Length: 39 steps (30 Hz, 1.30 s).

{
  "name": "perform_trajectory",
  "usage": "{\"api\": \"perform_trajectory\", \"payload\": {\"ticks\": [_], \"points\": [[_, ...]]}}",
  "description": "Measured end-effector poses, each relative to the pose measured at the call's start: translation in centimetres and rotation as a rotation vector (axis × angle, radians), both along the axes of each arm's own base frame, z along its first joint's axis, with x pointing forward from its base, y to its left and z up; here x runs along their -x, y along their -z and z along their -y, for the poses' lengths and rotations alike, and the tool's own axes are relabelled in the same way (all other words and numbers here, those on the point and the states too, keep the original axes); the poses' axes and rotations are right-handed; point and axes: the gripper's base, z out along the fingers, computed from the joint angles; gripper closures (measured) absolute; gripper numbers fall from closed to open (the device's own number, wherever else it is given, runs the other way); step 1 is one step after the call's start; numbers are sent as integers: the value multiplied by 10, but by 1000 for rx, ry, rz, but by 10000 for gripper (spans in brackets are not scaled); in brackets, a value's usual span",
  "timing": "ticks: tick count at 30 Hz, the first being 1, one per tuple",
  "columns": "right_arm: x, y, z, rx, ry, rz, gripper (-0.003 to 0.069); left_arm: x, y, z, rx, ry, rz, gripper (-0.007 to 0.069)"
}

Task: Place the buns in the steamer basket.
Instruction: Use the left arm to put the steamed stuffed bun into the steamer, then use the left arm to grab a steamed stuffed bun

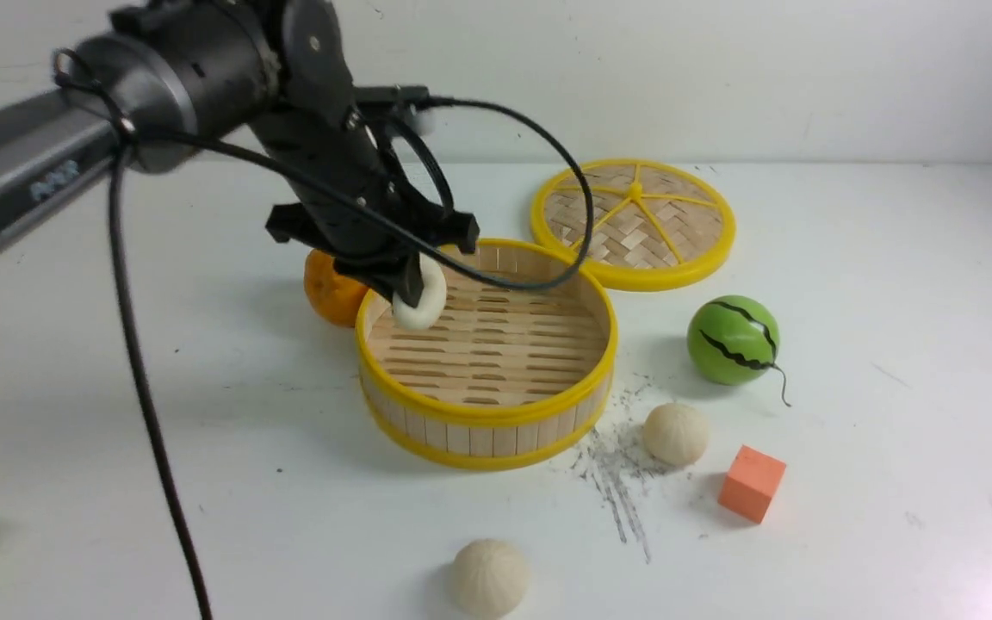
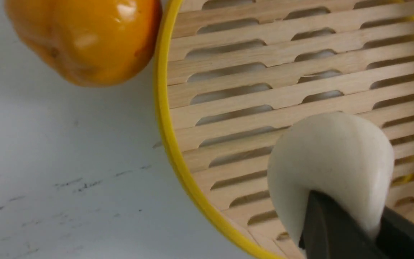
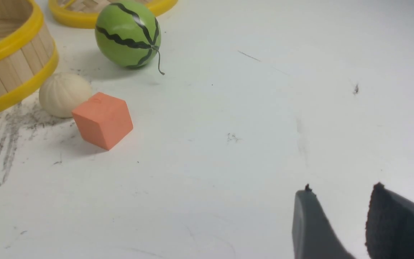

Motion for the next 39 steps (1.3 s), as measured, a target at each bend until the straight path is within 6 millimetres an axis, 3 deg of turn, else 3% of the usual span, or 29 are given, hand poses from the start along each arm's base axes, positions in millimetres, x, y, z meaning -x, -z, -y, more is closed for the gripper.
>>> {"api": "perform_trajectory", "payload": {"ticks": [4,9,10,11,15,17,21,22,24,28,33,34,36,39], "points": [[0,0,0,0,0,0,420,-6,33,20,-99,18,18,486],[0,0,0,0,0,0,420,-13,57,22,-160,-56,23,239],[0,0,0,0,0,0,420,-14,57,22,-162,-55,24,239],[0,0,0,0,0,0,420,-15,60,21,-174,-65,22,162],[0,0,0,0,0,0,420,-16,50,21,-178,-76,28,53],[0,0,0,0,0,0,420,-17,37,21,-175,-84,32,42],[0,0,0,0,0,0,420,-11,-11,20,-131,-101,35,53],[0,0,0,0,0,0,420,-10,-12,21,-128,-101,33,54],[0,0,0,0,0,0,420,-1,-43,21,-62,-80,55,62],[0,0,0,0,0,0,420,24,-68,29,-17,-33,64,65],[0,0,0,0,0,0,420,78,-55,55,-78,89,-25,65],[0,0,0,0,0,0,420,80,-54,54,-82,89,-31,65],[0,0,0,0,0,0,420,109,-31,65,-129,153,-117,65],[0,0,0,0,0,0,420,132,-4,70,-187,200,-204,65]]}}
